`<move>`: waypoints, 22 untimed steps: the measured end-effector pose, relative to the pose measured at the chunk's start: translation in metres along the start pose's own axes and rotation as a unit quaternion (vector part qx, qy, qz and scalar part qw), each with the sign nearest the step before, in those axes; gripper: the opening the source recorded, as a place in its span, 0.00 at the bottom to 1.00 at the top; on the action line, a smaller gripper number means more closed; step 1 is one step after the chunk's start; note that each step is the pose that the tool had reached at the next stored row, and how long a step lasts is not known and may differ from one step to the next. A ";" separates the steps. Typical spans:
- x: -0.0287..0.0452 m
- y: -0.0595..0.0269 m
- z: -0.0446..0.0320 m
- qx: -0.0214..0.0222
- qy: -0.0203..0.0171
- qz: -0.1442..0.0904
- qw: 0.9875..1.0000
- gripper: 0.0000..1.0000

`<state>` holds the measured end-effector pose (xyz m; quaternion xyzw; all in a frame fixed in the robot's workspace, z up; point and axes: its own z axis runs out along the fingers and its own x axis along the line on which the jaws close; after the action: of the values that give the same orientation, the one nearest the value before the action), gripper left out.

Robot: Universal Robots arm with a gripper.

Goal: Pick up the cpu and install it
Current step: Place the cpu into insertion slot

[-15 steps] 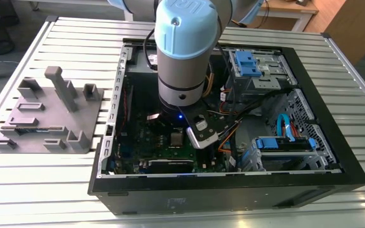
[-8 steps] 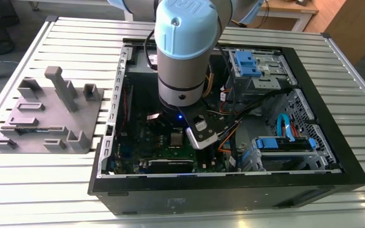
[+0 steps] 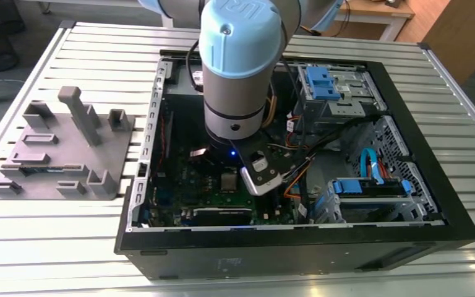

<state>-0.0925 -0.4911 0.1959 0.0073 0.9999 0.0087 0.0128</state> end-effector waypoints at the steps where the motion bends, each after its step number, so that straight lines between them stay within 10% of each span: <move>1: 0.0000 -0.0003 0.0000 0.000 0.000 0.000 1.000 0.39; 22: 0.0001 -0.0005 0.0042 0.000 0.000 0.000 1.000 0.39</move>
<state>-0.0925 -0.4915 0.1918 0.0073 0.9999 0.0090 0.0128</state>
